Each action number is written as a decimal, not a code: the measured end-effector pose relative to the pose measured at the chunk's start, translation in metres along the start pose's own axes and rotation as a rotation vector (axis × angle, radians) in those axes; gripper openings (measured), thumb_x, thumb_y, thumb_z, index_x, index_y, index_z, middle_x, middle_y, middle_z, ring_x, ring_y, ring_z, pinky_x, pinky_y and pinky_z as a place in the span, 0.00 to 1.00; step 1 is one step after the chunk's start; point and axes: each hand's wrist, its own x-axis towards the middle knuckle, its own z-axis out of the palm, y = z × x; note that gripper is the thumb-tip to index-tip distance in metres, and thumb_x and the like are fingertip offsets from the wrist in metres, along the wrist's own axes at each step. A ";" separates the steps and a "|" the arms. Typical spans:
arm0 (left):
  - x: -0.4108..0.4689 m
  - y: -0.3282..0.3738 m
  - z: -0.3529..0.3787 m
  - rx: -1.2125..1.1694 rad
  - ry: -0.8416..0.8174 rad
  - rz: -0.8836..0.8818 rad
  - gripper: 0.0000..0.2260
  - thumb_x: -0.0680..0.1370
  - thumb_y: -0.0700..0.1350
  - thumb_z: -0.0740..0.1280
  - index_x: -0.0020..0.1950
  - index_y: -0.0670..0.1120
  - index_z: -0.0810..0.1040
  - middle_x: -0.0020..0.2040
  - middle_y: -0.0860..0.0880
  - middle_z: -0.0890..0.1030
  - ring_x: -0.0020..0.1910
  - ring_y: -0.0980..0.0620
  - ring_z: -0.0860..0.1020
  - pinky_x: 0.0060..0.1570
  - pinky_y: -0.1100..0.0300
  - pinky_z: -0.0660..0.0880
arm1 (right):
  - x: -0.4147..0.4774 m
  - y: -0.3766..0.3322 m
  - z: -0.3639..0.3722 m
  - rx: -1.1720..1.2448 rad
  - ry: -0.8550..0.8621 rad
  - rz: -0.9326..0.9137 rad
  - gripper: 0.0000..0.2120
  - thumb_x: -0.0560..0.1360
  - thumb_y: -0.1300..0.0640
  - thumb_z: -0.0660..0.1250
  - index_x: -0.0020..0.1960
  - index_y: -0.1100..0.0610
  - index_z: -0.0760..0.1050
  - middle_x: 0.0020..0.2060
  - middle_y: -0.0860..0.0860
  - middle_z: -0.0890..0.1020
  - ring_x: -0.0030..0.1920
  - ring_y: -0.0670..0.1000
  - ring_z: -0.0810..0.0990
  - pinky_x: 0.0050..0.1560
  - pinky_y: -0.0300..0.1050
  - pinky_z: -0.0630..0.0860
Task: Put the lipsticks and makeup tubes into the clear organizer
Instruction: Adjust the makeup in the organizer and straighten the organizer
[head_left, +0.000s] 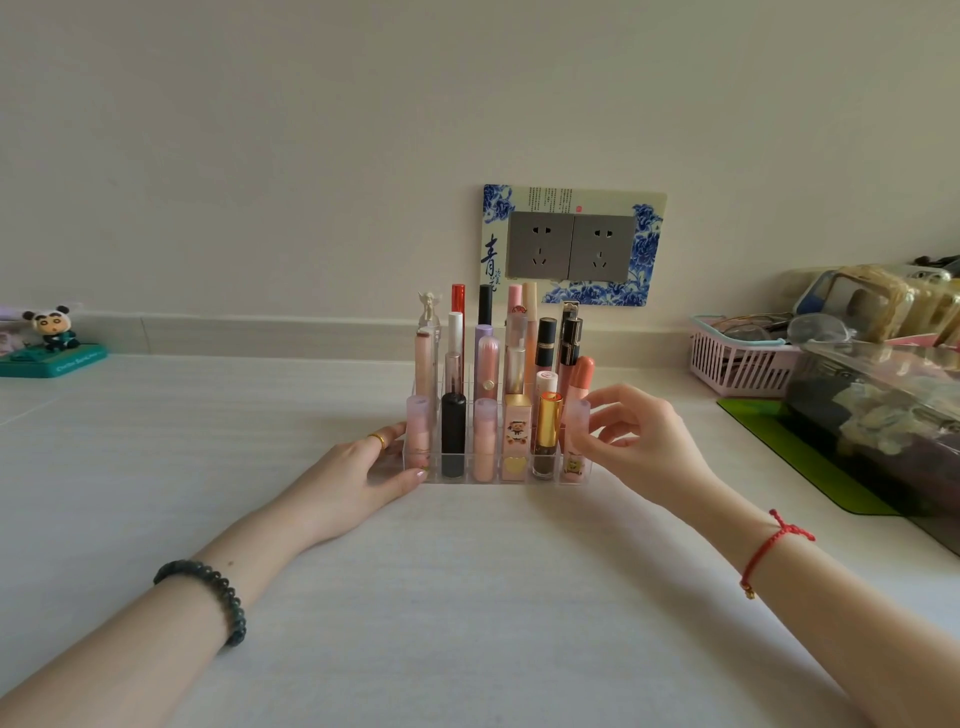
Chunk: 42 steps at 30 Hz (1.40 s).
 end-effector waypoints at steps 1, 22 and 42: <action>0.000 0.000 0.000 -0.001 0.000 -0.002 0.24 0.74 0.52 0.66 0.69 0.50 0.66 0.63 0.52 0.76 0.61 0.58 0.73 0.54 0.67 0.66 | 0.000 0.000 0.000 -0.001 0.000 0.003 0.06 0.70 0.53 0.70 0.46 0.50 0.75 0.36 0.47 0.83 0.36 0.46 0.81 0.37 0.37 0.78; -0.001 0.001 -0.001 -0.028 -0.008 0.000 0.23 0.74 0.51 0.66 0.68 0.51 0.66 0.62 0.54 0.76 0.59 0.61 0.73 0.54 0.68 0.67 | 0.040 -0.016 -0.018 0.045 0.131 0.205 0.17 0.70 0.50 0.70 0.56 0.58 0.76 0.45 0.55 0.82 0.42 0.52 0.81 0.43 0.47 0.80; -0.001 0.002 -0.002 0.002 -0.008 0.011 0.24 0.75 0.53 0.65 0.69 0.50 0.66 0.63 0.54 0.75 0.57 0.64 0.71 0.51 0.72 0.64 | 0.048 -0.019 -0.008 -0.122 0.027 0.228 0.13 0.70 0.50 0.70 0.48 0.58 0.80 0.35 0.50 0.79 0.37 0.47 0.76 0.39 0.43 0.77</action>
